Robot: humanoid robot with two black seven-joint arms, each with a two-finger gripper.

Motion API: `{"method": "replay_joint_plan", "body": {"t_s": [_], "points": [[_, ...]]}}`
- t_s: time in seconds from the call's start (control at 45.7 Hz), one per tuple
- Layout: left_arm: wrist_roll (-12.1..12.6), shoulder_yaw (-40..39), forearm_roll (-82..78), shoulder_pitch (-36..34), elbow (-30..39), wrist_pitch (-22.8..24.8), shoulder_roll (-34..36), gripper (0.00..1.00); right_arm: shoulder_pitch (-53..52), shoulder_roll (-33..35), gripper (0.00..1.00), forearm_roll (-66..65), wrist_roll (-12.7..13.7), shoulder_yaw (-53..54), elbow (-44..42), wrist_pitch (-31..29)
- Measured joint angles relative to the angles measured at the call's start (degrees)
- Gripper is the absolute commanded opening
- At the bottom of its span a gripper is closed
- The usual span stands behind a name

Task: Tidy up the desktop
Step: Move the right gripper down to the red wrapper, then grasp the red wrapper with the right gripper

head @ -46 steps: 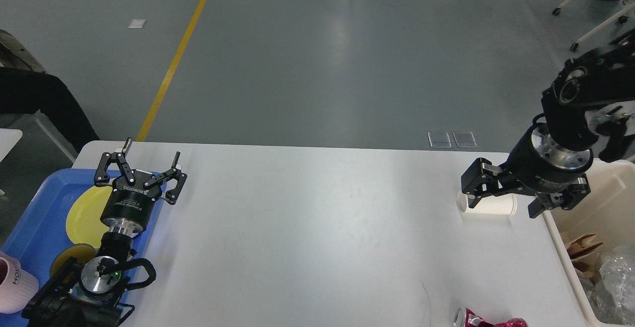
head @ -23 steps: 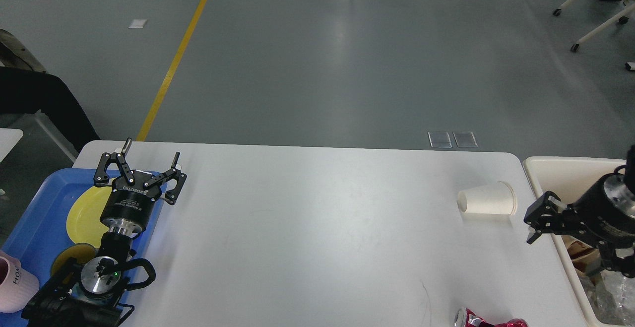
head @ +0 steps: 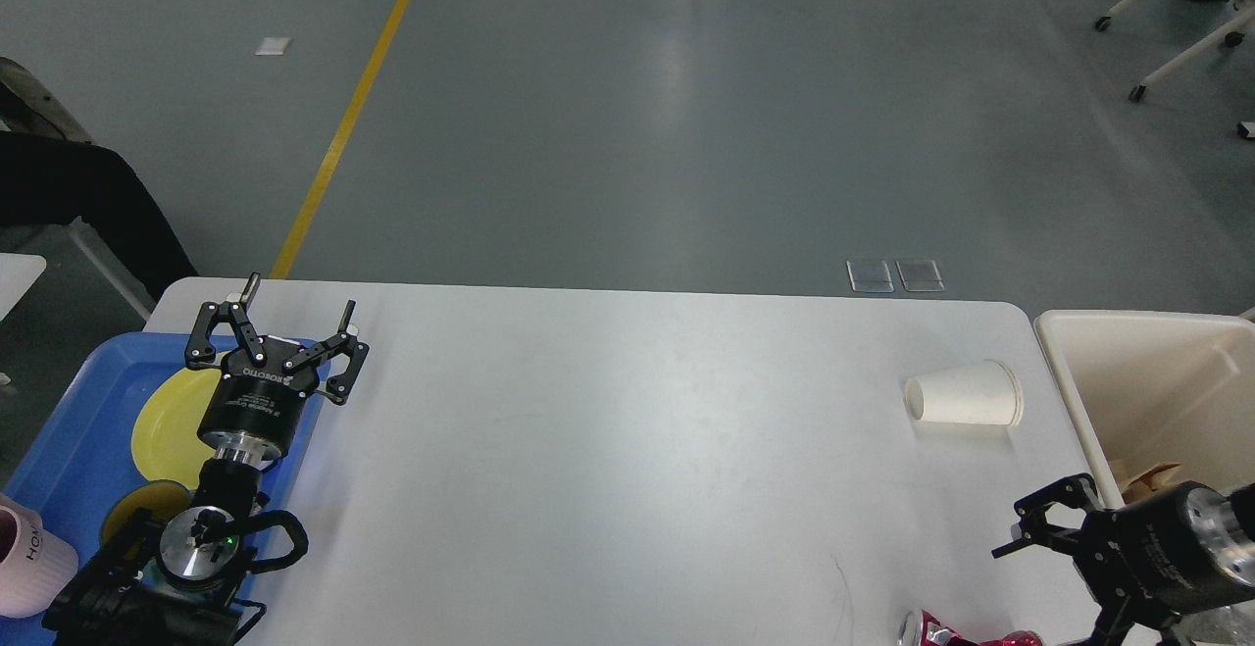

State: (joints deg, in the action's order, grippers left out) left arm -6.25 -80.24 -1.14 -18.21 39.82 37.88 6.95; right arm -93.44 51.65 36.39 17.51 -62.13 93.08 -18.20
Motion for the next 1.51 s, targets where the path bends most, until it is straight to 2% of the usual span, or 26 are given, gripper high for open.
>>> {"method": "replay_joint_plan", "body": {"t_s": [0.066, 0.197, 0.263, 0.285, 0.35, 0.503, 0.766, 0.832, 0.876, 0.963, 1.051, 1.095, 1.116, 1.51], "points": [[0.0, 0.0, 0.0, 0.0, 0.0, 0.0, 0.0, 0.97, 0.5, -1.7, 0.70, 4.3, 0.0, 0.3, 0.2, 2.3], [0.0, 0.0, 0.0, -0.1, 0.0, 0.0, 0.0, 0.97, 1.6, -5.1, 0.73, 10.3, 0.0, 0.7, 0.2, 6.6], [0.0, 0.0, 0.0, -0.1, 0.0, 0.0, 0.0, 0.97, 2.9, -6.6, 0.83, 11.4, 0.0, 1.0, 0.0, 8.5], [0.0, 0.0, 0.0, -0.1, 0.0, 0.0, 0.0, 0.97, 3.5, -7.2, 0.90, 11.5, -0.1, 1.1, -0.2, 8.9], [0.0, 0.0, 0.0, -0.1, 0.0, 0.0, 0.0, 0.97, 7.4, -9.3, 0.98, 11.5, -0.1, 2.8, -1.2, 9.9], [0.0, 0.0, 0.0, -0.1, 0.0, 0.0, 0.0, 0.97, 16.8, -11.2, 0.98, 11.1, -0.2, 8.1, -7.9, 10.1], [0.0, 0.0, 0.0, -0.1, 0.0, 0.0, 0.0, 0.97, 26.6, -16.7, 0.96, 11.0, -0.3, 11.5, -18.5, 10.2], [0.0, 0.0, 0.0, -0.1, 0.0, 0.0, 0.0, 0.97, 28.8, -17.9, 0.90, 11.0, -0.3, 12.7, -20.6, 10.2], [0.0, 0.0, 0.0, -0.1, 0.0, 0.0, 0.0, 0.97, 30.4, -18.4, 0.75, 11.0, -0.3, 13.3, -22.0, 10.5], [0.0, 0.0, 0.0, -0.1, 0.0, 0.0, 0.0, 0.97, 31.6, -18.9, 0.53, 11.1, -0.2, 13.8, -23.3, 10.9], [0.0, 0.0, 0.0, -0.1, 0.0, 0.0, 0.0, 0.97, 31.8, -19.2, 0.23, 11.1, -0.2, 14.3, -23.6, 11.0], [0.0, 0.0, 0.0, -0.1, 0.0, 0.0, 0.0, 0.97, 31.8, -19.2, 0.04, 11.2, -0.2, 14.5, -23.7, 11.0], [0.0, 0.0, 0.0, -0.1, 0.0, 0.0, 0.0, 0.97, 31.8, -19.1, 0.00, 11.3, -0.2, 14.5, -23.7, 11.0], [0.0, 0.0, 0.0, -0.1, 0.0, 0.0, 0.0, 0.97, 31.1, -18.3, 0.00, 11.7, -0.2, 14.7, -23.3, 11.0]]}}
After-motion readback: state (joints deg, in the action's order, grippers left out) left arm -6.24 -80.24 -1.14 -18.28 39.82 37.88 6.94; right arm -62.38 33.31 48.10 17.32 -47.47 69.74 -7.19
